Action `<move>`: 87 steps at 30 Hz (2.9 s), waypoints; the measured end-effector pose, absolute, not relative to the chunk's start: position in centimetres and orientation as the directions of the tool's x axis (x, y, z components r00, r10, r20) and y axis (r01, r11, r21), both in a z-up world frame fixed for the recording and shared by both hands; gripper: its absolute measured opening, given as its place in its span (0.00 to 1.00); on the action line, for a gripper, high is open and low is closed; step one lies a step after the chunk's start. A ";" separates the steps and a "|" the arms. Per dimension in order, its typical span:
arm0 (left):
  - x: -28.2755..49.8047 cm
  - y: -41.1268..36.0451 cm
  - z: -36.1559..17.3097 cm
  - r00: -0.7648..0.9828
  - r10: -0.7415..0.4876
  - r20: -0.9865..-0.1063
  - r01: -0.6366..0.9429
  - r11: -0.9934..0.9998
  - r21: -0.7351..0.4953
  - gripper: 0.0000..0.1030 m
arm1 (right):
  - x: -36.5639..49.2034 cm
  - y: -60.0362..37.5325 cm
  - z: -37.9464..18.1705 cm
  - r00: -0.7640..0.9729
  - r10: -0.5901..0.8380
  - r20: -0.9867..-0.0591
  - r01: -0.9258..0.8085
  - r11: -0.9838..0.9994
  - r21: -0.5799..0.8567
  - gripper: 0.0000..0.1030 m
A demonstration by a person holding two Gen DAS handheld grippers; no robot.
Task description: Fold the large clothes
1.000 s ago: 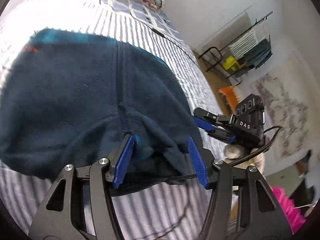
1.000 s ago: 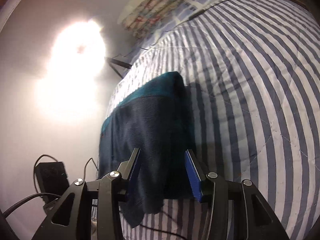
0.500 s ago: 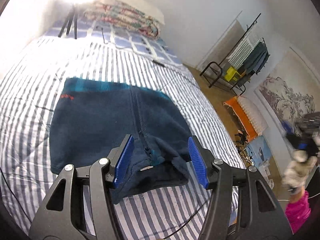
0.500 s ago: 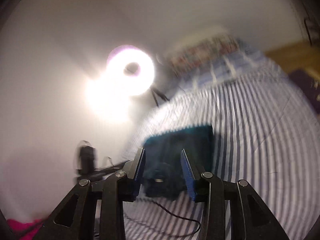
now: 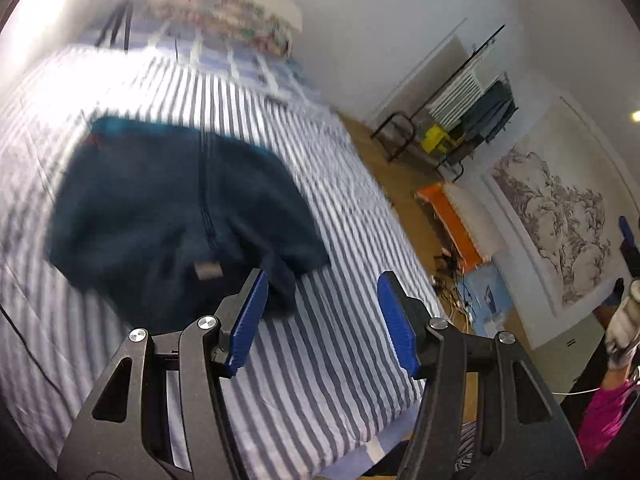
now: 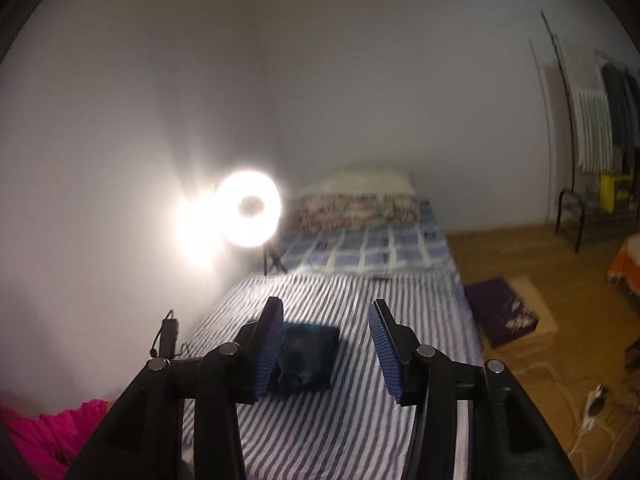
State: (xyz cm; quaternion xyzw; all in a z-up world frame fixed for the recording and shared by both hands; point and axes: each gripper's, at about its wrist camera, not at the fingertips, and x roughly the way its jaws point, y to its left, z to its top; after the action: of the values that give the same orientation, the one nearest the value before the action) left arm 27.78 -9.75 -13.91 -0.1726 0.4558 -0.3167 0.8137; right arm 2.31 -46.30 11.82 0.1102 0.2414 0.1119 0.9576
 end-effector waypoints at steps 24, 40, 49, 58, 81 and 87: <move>33.0 -13.4 -25.9 0.319 -0.609 -0.726 0.234 0.793 -0.562 0.06 | 30.7 -37.4 -22.0 0.500 0.499 -0.707 -0.010 0.820 0.572 0.44; 30.8 -13.9 -24.4 0.333 -0.610 -0.719 0.294 0.792 -0.535 0.04 | 31.9 -40.0 -23.2 0.499 0.517 -0.695 0.043 0.786 0.616 0.43; 30.7 -15.1 -24.8 0.331 -0.582 -0.743 0.310 0.811 -0.497 0.04 | 32.2 -35.2 -23.5 0.418 0.469 -0.778 -0.069 0.871 0.487 0.01; 28.4 -10.4 -21.3 0.382 -0.585 -0.715 0.396 0.803 -0.445 0.25 | 31.0 -39.3 -22.1 0.501 0.388 -0.773 0.002 0.893 0.450 0.39; 37.1 2.0 -28.2 0.486 -0.403 -0.775 0.139 0.912 -0.387 0.58 | 33.8 -29.8 -25.5 0.474 0.371 -0.798 -0.231 0.927 0.294 0.41; 37.1 3.5 -25.7 0.495 -0.417 -0.762 0.141 0.904 -0.403 0.59 | 33.2 -30.8 -24.8 0.471 0.386 -0.793 -0.254 0.920 0.297 0.41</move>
State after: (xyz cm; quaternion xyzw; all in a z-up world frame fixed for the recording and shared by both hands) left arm 37.15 3.47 -25.72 -0.1453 0.4751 -0.1637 0.8523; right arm 33.15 -30.81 -24.78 0.0690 0.4789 0.1872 0.8549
